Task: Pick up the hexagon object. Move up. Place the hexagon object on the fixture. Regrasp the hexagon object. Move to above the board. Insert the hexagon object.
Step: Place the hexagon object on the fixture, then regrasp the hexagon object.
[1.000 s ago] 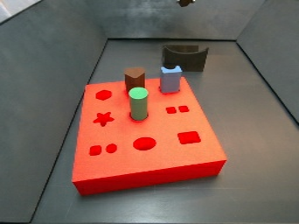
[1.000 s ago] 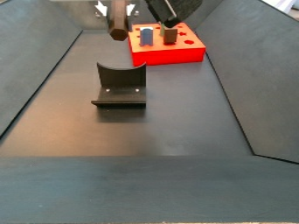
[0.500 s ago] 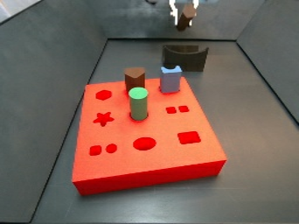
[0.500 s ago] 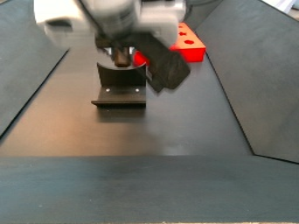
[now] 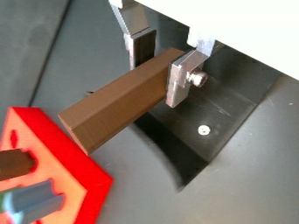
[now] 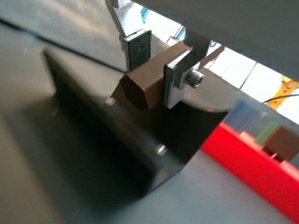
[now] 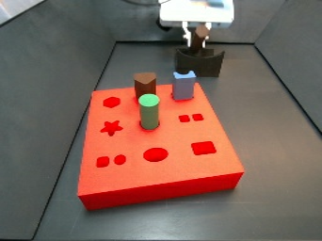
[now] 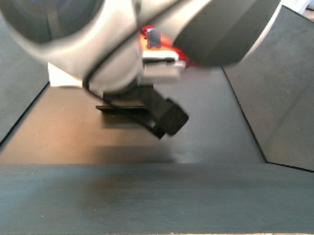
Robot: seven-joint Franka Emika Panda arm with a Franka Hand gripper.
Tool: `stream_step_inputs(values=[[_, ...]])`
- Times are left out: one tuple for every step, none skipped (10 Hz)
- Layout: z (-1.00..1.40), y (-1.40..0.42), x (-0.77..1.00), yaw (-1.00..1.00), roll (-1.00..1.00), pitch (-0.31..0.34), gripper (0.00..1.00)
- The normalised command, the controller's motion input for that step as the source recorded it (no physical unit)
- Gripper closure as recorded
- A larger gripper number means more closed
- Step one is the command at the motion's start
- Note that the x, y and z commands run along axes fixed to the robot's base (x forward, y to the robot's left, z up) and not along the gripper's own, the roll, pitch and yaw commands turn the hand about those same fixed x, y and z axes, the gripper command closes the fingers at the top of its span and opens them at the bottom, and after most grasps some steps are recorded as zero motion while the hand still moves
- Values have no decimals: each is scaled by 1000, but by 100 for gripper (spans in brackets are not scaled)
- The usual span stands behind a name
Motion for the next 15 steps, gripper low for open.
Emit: stream_step_inputs(values=[[-980, 111, 185, -121, -178, 30, 100], [-745, 95, 146, -114, -169, 17, 100], [-586, 79, 122, -107, -159, 17, 100], [-493, 67, 96, -95, -114, 8, 100], [0, 0, 0, 0, 0, 0, 0], [1000, 0, 0, 8, 59, -33, 0], [1000, 1, -11, 18, 64, -24, 0], [1000, -3, -31, 29, 69, -8, 0], [1000, -9, -36, 37, 79, 9, 0], [1000, -6, -41, 36, 76, 21, 0], [920, -1, -43, 31, 67, 49, 0], [695, 1, -35, 23, 60, 75, 0], [525, 1, -29, 11, 49, 85, 0], [405, 3, -28, 3, 44, 88, 0], [995, -1000, -65, 24, 1000, 76, 0]])
